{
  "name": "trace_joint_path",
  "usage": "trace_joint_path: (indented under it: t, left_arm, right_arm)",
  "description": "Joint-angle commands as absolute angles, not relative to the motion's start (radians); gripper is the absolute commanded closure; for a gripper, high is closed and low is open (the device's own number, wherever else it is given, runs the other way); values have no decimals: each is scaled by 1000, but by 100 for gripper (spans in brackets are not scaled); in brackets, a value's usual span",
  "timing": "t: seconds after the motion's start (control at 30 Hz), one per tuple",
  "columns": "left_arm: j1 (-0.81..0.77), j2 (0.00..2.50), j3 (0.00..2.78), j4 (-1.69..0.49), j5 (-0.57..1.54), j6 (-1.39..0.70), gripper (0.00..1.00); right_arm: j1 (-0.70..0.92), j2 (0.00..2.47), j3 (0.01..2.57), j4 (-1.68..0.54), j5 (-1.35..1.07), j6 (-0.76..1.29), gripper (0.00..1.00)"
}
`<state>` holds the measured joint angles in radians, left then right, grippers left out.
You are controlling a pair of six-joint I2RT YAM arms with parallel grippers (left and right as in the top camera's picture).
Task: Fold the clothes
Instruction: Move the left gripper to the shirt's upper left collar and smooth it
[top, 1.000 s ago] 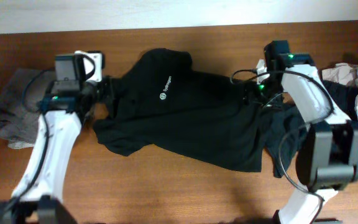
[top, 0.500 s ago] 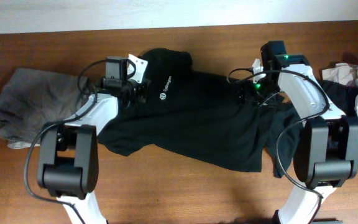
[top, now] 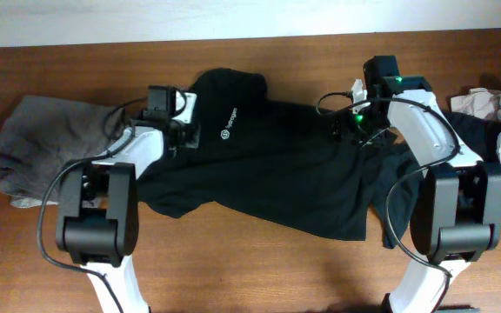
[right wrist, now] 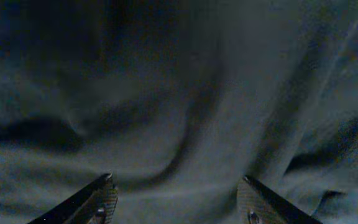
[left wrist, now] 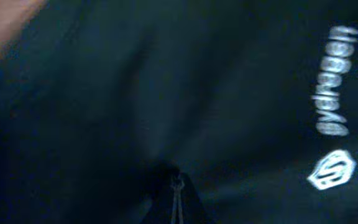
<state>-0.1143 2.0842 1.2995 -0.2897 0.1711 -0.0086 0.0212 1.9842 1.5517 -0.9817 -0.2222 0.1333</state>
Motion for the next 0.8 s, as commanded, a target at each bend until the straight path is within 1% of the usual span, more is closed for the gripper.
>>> trace_joint_path:
  t: [0.0, 0.03, 0.13, 0.37, 0.57, 0.63, 0.77]
  left_arm:
    - [-35, 2132, 1256, -401, -36, -188, 100]
    - [-7, 2132, 1256, -451, -62, -261, 100]
    - [25, 2132, 1256, -495, -68, -302, 100]
    - [28, 2132, 1256, -511, -72, -302, 100]
    - [7, 2132, 1256, -501, -72, -298, 100]
    - [7, 2132, 1256, -503, -72, -297, 100]
    - [6, 2132, 1256, -503, -68, -286, 100]
  right_arm:
    - [25, 1982, 1547, -955, -141, 187, 33]
    - [25, 1983, 1547, -944, -83, 222, 32]
    - [24, 1985, 1547, -927, -46, 239, 29]
    - [-2, 1992, 1547, -865, -43, 245, 28]
    - [-6, 2082, 1547, -803, -43, 241, 29]
    - [-15, 2120, 1547, -781, -52, 242, 29]
    - [-47, 2164, 1547, -733, -166, 241, 30]
